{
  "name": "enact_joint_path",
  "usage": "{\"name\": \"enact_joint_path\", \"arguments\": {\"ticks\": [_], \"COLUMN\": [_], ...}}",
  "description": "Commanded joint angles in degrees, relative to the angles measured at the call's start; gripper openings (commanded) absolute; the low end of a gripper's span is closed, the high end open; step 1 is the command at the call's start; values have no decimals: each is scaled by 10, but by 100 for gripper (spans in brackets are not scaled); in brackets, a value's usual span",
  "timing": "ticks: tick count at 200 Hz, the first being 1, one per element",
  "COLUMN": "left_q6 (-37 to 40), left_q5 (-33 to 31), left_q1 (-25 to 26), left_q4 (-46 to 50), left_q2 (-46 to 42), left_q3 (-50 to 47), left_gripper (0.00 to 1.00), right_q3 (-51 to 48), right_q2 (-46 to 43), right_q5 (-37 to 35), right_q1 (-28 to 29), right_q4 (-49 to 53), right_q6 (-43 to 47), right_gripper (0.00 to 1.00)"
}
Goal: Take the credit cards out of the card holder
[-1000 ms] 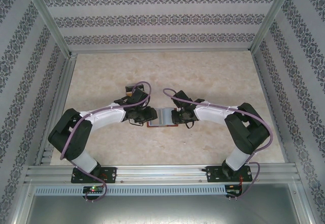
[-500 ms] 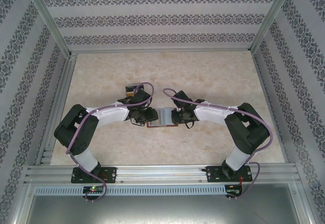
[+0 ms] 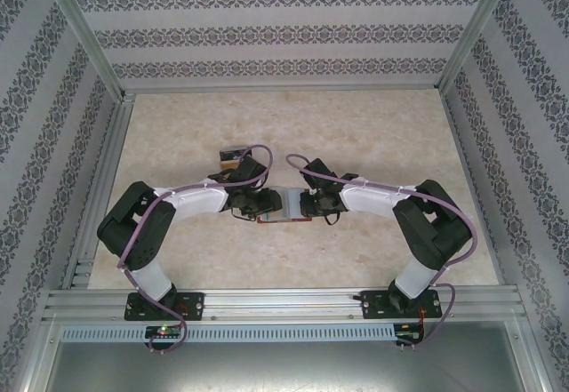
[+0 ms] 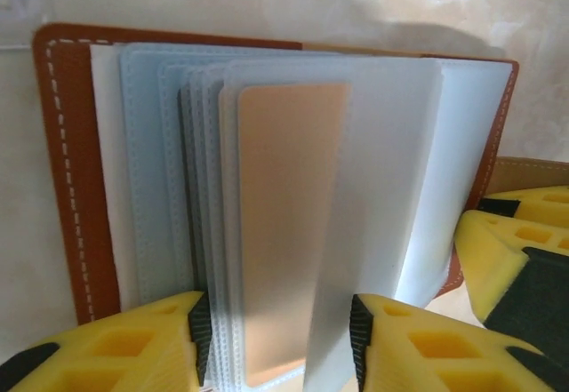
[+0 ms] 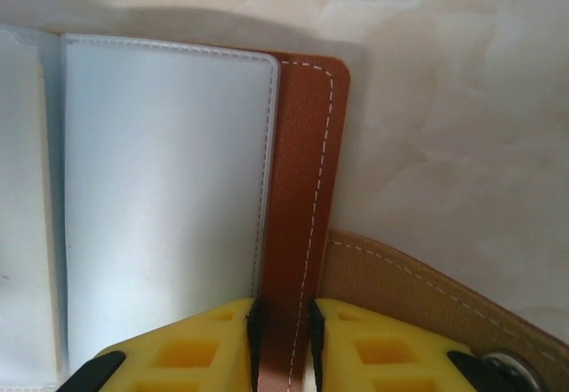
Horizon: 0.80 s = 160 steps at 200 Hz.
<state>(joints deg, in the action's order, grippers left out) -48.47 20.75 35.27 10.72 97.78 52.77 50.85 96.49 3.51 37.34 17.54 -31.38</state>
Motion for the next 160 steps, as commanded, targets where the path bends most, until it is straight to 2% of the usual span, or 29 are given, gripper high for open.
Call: {"name": "enact_joint_path", "arguments": {"ticks": [1, 16, 30, 47, 102, 108, 160], "left_q6": [3, 5, 6, 9, 15, 17, 41], "left_q5": [24, 26, 26, 29, 30, 27, 29], "left_q1": [12, 12, 12, 12, 12, 12, 11], "left_q4": [-35, -35, -34, -36, -36, -32, -7], "left_q2": [14, 13, 13, 13, 1, -4, -36], "left_q3": [8, 8, 8, 9, 8, 10, 25], "left_gripper": [53, 59, 76, 85, 96, 100, 99], "right_q3": [-5, -5, -4, -4, -1, -2, -2], "right_q2": [25, 26, 28, 29, 29, 29, 26], "right_q5": [15, 16, 17, 18, 22, 23, 27], "right_q1": [6, 7, 6, 7, 5, 4, -1], "right_q4": [8, 9, 8, 8, 7, 6, 3], "right_q6": [-6, -6, -6, -7, -10, -10, -13], "right_gripper": [26, 26, 26, 26, 27, 28, 33]}}
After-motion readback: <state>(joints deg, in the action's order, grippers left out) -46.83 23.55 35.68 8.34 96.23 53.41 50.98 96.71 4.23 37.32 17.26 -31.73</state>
